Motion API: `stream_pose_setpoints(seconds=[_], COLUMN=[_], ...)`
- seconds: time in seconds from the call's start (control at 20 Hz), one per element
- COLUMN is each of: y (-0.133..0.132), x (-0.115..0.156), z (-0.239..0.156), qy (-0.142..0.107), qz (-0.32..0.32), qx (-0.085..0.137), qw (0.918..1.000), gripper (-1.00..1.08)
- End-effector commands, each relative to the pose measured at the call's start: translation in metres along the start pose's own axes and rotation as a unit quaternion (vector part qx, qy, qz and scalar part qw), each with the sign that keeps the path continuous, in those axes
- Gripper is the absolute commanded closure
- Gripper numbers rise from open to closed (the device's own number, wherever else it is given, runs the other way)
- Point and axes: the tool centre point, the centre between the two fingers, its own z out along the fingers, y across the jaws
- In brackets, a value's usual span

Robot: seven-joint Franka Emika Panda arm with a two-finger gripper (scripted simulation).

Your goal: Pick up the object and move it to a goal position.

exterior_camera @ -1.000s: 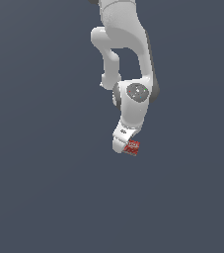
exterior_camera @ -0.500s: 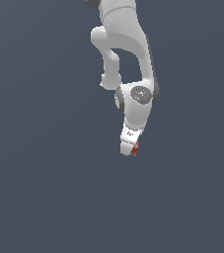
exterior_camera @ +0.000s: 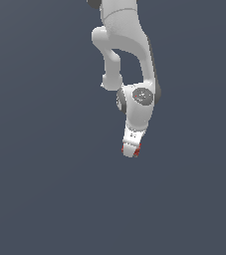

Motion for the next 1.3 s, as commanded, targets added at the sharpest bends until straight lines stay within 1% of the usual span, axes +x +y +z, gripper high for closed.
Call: stream_pose_setpoints(seconds=[0.0, 0.45, 0.7, 0.75, 1.25], y=[0.000, -0.001, -0.001, -0.001, 0.000], x=[0.000, 0.000, 0.000, 0.000, 0.000], z=[0.004, 0.042, 0.049, 0.049, 0.048], qy=[0.000, 0.000, 0.000, 0.000, 0.000], qz=[0.000, -0.003, -0.003, -0.003, -0.002], qx=[0.000, 0.000, 0.000, 0.000, -0.001], qw=[1.0000, 1.0000, 1.0000, 1.0000, 1.0000], gripper=[-0.92, -0.92, -0.92, 1.08, 1.08])
